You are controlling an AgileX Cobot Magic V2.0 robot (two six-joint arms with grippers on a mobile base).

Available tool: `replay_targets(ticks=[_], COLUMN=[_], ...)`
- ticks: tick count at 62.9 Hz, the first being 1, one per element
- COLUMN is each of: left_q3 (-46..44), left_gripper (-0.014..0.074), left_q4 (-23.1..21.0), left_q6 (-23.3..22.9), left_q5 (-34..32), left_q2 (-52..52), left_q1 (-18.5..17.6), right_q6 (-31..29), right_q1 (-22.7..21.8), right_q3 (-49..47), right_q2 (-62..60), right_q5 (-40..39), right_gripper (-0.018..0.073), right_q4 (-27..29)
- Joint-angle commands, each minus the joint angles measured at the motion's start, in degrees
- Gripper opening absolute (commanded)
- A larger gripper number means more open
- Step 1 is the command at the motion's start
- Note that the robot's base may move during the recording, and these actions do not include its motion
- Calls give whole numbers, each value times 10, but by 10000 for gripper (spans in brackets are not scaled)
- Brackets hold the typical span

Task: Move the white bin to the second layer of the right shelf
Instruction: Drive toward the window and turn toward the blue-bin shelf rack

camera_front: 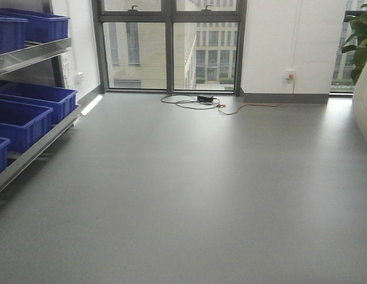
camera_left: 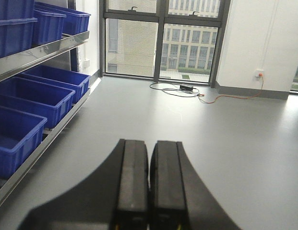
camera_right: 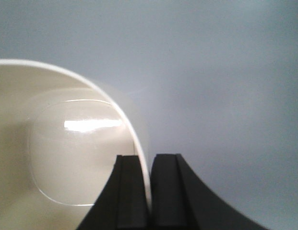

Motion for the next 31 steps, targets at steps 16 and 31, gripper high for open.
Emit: replay_targets(ticks=[16,31], left_q3=[16,16], left_gripper=[85,85], left_q4=[-1,-1], left_q6=[-3,-3], left_q5=[-50,-50], left_q2=[-8,-8], left_q1=[-4,-4], right_q6=[-3,-3], right_q1=[-2,-2], right_q3=[-17,-17], right_q2=[1,1], right_q5=[-41,-41], right_gripper=[77,77], right_q4=[2,2])
